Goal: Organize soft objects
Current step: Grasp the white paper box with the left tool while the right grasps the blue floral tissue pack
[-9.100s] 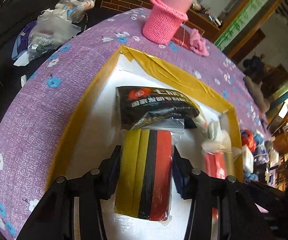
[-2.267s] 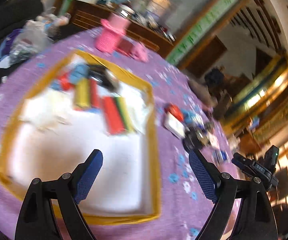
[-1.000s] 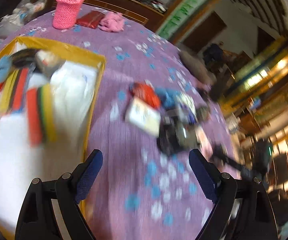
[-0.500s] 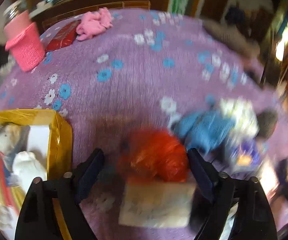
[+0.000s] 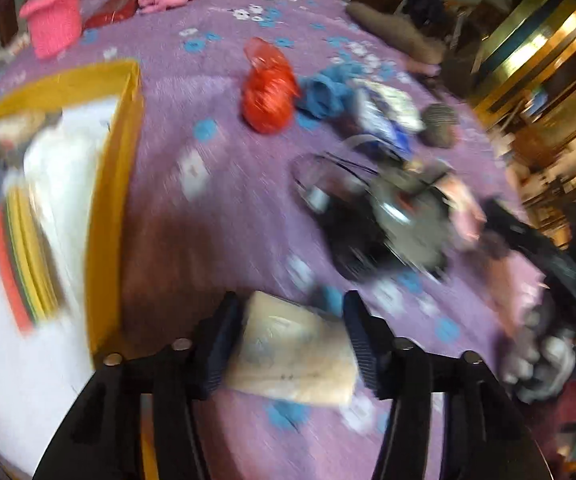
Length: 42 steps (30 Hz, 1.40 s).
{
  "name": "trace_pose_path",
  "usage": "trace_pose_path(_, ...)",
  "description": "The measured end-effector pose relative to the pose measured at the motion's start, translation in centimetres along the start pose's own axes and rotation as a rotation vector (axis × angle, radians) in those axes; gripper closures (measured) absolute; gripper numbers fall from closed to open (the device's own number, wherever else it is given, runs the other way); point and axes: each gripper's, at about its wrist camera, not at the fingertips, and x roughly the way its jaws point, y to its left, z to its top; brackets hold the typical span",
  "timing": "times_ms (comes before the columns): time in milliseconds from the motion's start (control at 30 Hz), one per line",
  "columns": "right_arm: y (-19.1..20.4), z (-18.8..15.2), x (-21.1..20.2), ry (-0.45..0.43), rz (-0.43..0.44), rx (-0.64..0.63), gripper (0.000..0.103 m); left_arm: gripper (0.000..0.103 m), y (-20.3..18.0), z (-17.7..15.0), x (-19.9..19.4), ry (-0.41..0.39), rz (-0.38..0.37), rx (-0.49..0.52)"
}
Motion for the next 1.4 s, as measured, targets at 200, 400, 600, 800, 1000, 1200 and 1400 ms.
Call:
trace_pose_path(200, -0.1, 0.1, -1.0, -0.042, 0.018, 0.007, 0.047, 0.022, -1.3, -3.5, -2.2, -0.154, -0.005, -0.004)
trace_pose_path(400, -1.1, 0.1, -4.0, -0.097, 0.032, 0.039, 0.047, 0.022, -3.0, -6.5, -3.0, -0.217, 0.119, 0.151)
trace_pose_path(600, -4.5, 0.4, -7.8, -0.105, -0.159, 0.058, 0.046, 0.021, -2.4, -7.6, -2.7, -0.195, 0.083, 0.113)
trace_pose_path(800, -7.0, 0.0, -6.6, -0.006, -0.154, 0.174, 0.045, 0.019, -2.0, -7.8, -1.7, -0.143, 0.048, 0.057)
trace_pose_path(1000, -4.9, 1.2, -2.8, 0.042, -0.134, 0.189, 0.045, 0.019, -2.5, -5.4, -0.9, -0.113, 0.039, 0.067)
trace_pose_path(1200, -2.6, 1.8, -0.4, 0.058, -0.150, 0.155, 0.045, 0.020, -4.1, -2.5, 1.6, -0.153, 0.110, 0.166)
trace_pose_path(1400, -2.5, 1.2, 0.4, 0.082, -0.181, 0.130, 0.045, 0.018, -7.1, -4.9, 0.3, -0.191, 0.083, 0.374)
